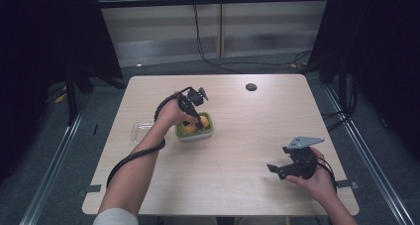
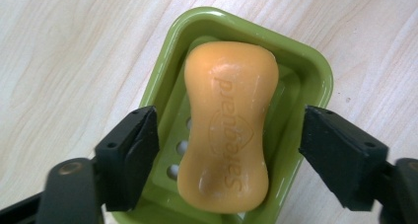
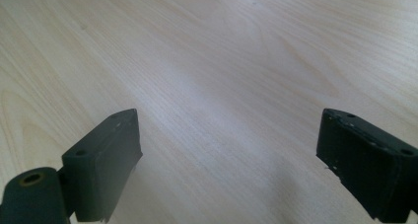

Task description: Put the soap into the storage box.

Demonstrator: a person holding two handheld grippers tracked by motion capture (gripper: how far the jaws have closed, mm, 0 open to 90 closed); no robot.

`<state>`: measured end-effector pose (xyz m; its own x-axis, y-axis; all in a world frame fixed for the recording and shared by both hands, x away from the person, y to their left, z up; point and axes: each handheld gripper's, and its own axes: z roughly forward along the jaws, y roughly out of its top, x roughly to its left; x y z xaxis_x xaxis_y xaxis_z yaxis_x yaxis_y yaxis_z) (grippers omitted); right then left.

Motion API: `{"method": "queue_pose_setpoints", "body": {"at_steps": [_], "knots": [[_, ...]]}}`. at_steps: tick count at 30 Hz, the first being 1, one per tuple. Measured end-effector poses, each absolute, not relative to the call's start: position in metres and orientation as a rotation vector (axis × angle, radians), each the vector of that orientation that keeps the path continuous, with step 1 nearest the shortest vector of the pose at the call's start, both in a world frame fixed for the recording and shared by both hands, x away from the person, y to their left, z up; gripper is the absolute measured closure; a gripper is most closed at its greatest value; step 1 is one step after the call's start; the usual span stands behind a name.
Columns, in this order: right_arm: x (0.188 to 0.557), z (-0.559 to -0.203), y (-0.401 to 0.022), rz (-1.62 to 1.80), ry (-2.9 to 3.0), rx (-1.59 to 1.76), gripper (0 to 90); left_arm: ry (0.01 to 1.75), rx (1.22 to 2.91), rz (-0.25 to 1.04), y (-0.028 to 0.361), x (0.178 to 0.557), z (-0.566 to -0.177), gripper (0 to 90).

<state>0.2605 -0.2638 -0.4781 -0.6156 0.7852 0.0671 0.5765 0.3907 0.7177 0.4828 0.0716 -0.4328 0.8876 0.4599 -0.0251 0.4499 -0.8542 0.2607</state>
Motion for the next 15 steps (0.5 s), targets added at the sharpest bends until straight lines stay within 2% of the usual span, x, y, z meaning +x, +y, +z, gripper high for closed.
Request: {"method": "queue_pose_setpoints", "body": {"at_steps": [7, 15], "knots": [[0.260, -0.479, -0.263, 1.052, 2.374, 1.187, 9.3, 0.705, 2.790, 0.001, 0.075, 0.477, -0.428, 20.0], [0.260, -0.478, -0.262, 1.051, 2.369, 1.190, 9.3, 0.675, 2.775, 0.012, 0.074, 0.466, -0.422, 17.6]]}}
